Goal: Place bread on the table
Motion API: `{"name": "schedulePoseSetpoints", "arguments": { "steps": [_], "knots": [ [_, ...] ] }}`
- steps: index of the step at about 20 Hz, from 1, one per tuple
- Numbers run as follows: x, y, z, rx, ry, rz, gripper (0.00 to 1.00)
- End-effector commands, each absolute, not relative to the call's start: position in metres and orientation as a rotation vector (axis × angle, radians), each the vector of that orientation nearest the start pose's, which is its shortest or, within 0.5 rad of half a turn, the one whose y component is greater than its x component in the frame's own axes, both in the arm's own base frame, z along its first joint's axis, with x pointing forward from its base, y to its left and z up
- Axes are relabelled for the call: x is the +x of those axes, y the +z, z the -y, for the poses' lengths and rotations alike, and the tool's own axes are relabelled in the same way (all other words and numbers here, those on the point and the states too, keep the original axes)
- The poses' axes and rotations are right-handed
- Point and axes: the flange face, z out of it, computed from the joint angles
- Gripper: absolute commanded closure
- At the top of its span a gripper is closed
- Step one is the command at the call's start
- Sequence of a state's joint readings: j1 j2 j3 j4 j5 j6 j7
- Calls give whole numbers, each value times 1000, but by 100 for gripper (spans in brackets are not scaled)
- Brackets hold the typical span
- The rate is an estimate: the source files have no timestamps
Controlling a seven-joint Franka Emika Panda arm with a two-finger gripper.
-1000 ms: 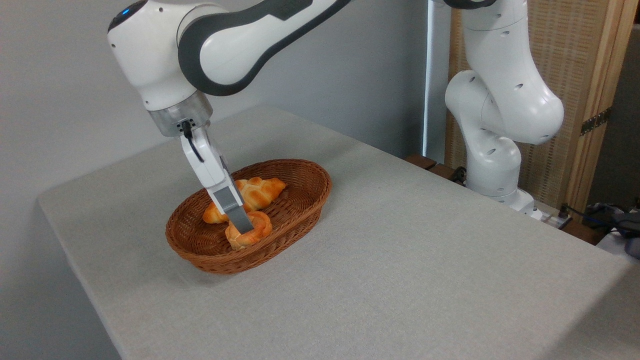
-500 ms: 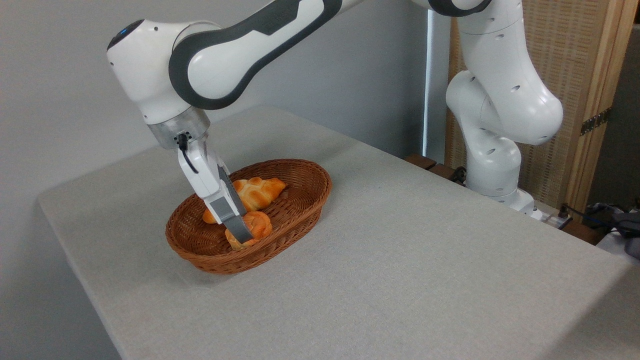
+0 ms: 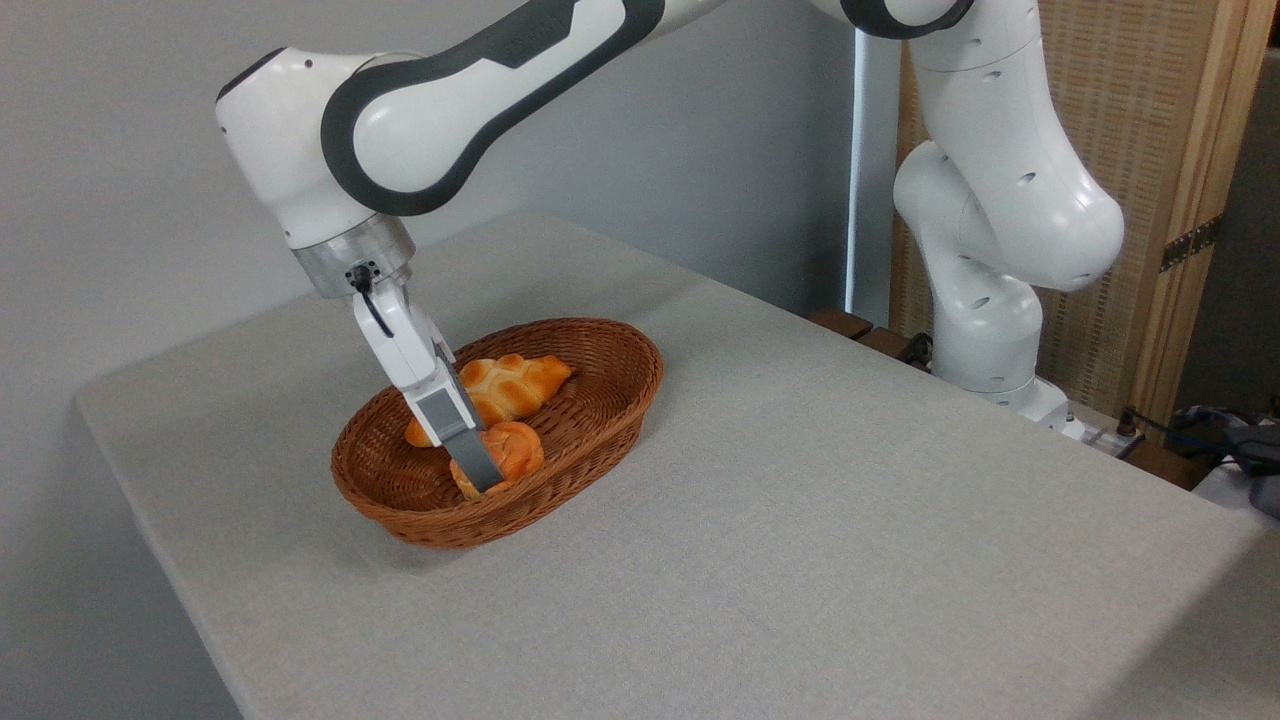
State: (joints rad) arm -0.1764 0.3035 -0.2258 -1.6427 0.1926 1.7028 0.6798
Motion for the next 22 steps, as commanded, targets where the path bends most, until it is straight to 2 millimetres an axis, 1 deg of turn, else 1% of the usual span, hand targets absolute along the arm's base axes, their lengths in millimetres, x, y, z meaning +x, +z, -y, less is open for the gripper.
{"name": "schedulePoseSetpoints", "arguments": {
  "steps": [1, 5, 6, 7, 8, 9, 10, 12, 14, 16, 20, 22],
  "knots": [
    [584, 429, 215, -2572, 360, -1589, 51],
    [584, 428, 215, -2572, 365, -1590, 53],
    [584, 428, 215, -2574, 362, -1590, 51],
    [584, 429, 215, -2578, 360, -1588, 45],
    [583, 431, 216, -2591, 355, -1587, 43],
    [582, 434, 216, -2609, 347, -1585, 46],
    [582, 434, 215, -2617, 347, -1580, 46],
    [582, 446, 209, -2628, 324, -1567, 46],
    [579, 464, 203, -2686, 283, -1546, 46],
    [581, 483, 181, -2741, 238, -1489, 45],
    [576, 513, 150, -2804, 211, -1418, 45],
    [575, 533, 119, -2835, 171, -1338, 45]
  ]
}}
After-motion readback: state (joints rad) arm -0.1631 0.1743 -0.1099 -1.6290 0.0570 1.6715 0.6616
